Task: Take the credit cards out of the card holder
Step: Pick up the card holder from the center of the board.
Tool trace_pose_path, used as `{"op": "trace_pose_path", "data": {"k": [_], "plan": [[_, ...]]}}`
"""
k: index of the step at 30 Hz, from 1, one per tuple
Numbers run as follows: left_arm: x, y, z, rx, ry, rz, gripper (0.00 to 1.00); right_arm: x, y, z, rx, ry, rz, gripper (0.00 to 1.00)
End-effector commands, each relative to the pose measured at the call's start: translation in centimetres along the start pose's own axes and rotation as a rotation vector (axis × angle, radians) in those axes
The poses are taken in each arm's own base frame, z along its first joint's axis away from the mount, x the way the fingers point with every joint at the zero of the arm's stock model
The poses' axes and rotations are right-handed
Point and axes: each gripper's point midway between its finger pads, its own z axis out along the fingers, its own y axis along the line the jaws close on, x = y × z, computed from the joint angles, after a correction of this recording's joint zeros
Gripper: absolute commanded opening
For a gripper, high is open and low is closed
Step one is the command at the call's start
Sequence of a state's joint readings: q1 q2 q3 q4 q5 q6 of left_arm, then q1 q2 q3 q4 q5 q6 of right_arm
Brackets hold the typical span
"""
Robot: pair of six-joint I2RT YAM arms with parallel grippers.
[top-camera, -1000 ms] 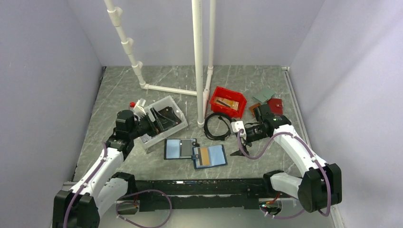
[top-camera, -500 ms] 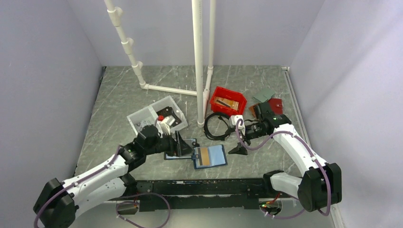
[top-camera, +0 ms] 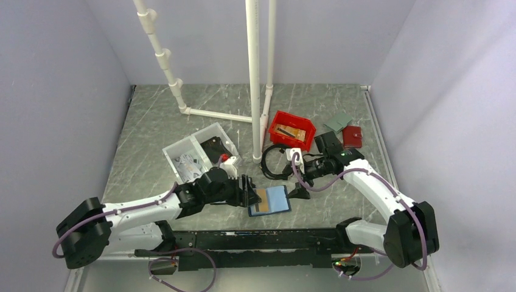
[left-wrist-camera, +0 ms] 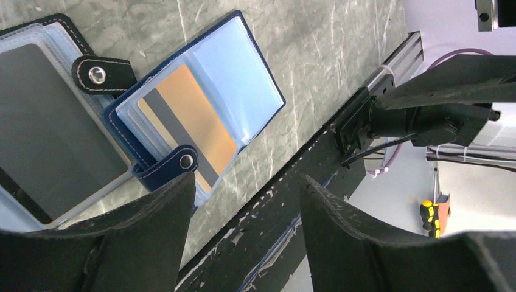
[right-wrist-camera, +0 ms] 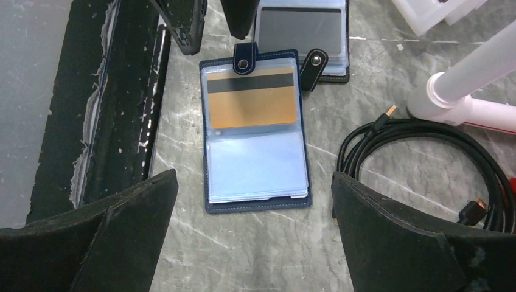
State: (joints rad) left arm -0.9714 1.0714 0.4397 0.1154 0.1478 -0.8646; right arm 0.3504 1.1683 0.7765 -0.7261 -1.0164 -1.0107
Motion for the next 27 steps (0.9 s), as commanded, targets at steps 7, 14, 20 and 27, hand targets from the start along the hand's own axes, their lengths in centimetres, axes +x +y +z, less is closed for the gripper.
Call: {"op": "trace_pose_path", "data": {"k": [7, 14, 20, 27], "plan": [[-2.5, -2.3, 1.3, 0.009, -0.099, 0.018, 0.61, 1.2, -0.5, 1.8, -0.003, 0.079, -0.057, 0.99], [-2.2, -1.0, 2.0, -0.06, -0.079, 0.027, 0.54, 1.6, -0.4, 2.3, -0.007, 0.104, -0.087, 0.91], [-2.1, 0.2, 2.7, -0.12, -0.081, 0.011, 0.48, 1.8, -0.6, 3.0, -0.003, 0.123, -0.085, 0.72], [-1.3, 1.5, 3.2, -0.188, -0.037, -0.001, 0.41, 2.7, -0.6, 4.2, -0.014, 0.173, -0.117, 0.38]]}}
